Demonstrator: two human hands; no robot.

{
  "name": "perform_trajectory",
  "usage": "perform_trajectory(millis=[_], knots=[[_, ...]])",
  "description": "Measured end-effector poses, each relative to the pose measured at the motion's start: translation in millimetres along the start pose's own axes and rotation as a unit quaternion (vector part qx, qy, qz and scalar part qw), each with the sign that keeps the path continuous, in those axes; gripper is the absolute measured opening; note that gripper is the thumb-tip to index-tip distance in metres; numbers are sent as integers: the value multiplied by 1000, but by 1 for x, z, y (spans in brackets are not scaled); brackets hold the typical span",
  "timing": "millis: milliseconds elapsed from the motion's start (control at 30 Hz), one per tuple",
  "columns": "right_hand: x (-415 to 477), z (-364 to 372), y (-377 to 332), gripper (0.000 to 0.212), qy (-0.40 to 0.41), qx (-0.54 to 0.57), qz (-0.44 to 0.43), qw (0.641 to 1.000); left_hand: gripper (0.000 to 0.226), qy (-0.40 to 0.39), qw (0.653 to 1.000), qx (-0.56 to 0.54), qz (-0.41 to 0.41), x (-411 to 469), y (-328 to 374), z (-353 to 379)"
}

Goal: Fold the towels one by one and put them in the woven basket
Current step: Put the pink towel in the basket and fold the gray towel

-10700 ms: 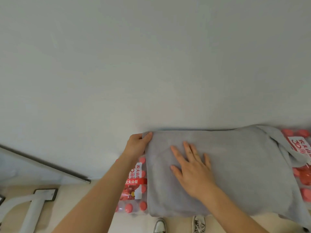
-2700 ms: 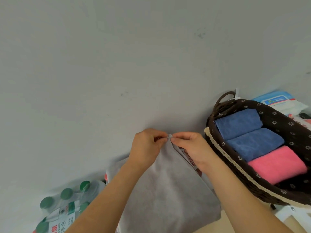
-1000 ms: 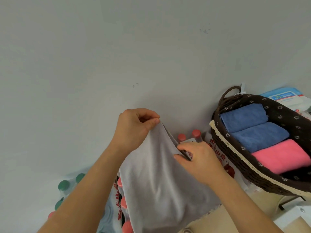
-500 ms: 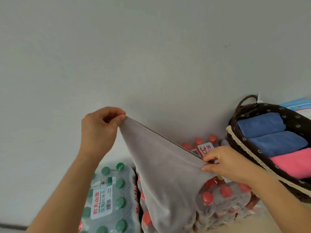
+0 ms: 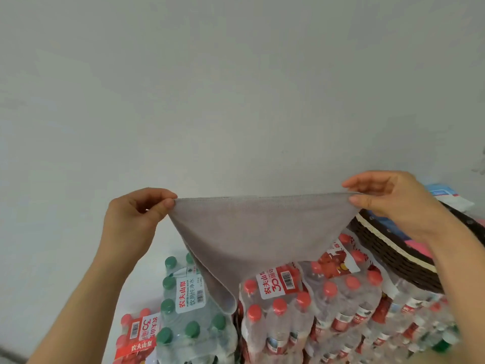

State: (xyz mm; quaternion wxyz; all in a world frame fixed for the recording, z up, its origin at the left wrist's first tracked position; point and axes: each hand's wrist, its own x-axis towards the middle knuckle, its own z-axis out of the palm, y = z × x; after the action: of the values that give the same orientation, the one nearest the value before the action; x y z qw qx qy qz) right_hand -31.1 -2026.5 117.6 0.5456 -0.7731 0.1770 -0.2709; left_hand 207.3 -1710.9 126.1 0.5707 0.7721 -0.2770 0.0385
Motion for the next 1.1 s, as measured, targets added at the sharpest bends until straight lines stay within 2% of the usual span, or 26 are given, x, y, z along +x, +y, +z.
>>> perform_trajectory(millis=[33, 100, 167, 267, 333, 367, 433, 567, 600, 667, 800, 867, 933, 1033, 1100], knots=[[-7, -1, -10, 29, -7, 27, -8, 1000, 18, -2, 1000, -28, 3, -5, 1, -7], [-15, -6, -25, 55, -16, 74, -32, 997, 20, -10, 996, -87, 5, -9, 2, -18], [-18, -10, -40, 63, -17, 73, -48, 996, 22, -21, 992, -128, 6, -9, 2, -25], [-16, -15, -51, 54, -16, 30, -67, 997, 20, -32, 990, -135, 3, -5, 3, -24], [-8, -16, -47, 25, -19, -5, -40, 999, 15, -35, 992, -117, -8, -1, -1, -14], [0, -16, -38, 19, -18, -49, -19, 998, 13, -39, 993, -105, -22, 1, -6, -6], [21, -13, -6, 23, -44, -170, 32, 984, 12, -54, 994, -70, -65, 7, -25, 16], [64, 8, 76, 16, -144, -374, 91, 912, 15, -105, 983, 70, -136, 17, -81, 72], [74, 13, 97, 22, -159, -408, 95, 894, 14, -120, 976, 111, -145, 18, -96, 88], [87, 21, 130, 35, -149, -453, 91, 874, 12, -139, 961, 186, -149, 20, -115, 112], [119, 28, 182, 17, -89, -497, 89, 859, 12, -106, 952, 258, -123, 35, -146, 150], [130, 33, 197, 17, -43, -498, 79, 862, 14, -86, 950, 280, -105, 41, -156, 162], [138, 35, 208, 15, 11, -466, 66, 882, 14, -67, 948, 297, -92, 43, -163, 170], [145, 38, 217, 9, 86, -300, 85, 946, 12, -26, 954, 278, -106, 47, -160, 172], [144, 38, 213, 8, 121, -165, 102, 974, 10, -2, 960, 249, -130, 51, -152, 171]])
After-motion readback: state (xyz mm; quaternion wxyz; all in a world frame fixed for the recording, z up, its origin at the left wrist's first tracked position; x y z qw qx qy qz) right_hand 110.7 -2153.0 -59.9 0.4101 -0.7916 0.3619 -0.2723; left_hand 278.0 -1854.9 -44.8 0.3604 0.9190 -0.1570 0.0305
